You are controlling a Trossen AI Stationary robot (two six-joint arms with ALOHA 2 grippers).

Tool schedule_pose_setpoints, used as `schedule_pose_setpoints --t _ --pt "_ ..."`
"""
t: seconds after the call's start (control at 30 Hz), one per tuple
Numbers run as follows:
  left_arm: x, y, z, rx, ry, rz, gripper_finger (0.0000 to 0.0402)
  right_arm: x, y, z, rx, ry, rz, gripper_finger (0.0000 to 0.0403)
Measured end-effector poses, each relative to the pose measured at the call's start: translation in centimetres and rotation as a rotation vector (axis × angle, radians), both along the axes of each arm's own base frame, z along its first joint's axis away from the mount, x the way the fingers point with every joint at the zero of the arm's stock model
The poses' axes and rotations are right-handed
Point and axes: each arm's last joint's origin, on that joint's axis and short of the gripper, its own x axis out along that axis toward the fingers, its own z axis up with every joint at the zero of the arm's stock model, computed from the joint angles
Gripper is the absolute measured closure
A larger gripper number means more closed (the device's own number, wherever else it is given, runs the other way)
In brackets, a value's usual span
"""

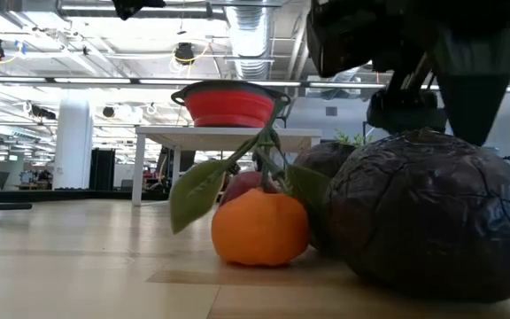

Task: Pick & Place Fruit
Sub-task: Put the purple mangosteen into the red strainer bowl on the shelf

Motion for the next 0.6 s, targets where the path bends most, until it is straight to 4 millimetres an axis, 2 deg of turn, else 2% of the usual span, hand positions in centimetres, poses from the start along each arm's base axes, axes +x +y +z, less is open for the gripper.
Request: schedule_pose_setpoints --t 0.13,0.3,0.6 --pt "0.2 0.2 -0.1 0.007 0.009 0.033 0.0152 -0.1 0.1 -0.6 0.002 -0.011 -0.033 0.0026" --pt "0.2 0.2 -0.1 0.016 0.01 0.048 0.0152 -0.2 0.0 -1.2 -0.006 -0.006 -0.131 0.003" --pt "0.2 0.3 0.0 0.02 0.01 0.053 0.0152 -0.6 -0.4 -2.7 -0.022 -0.018 -0.203 0.0074"
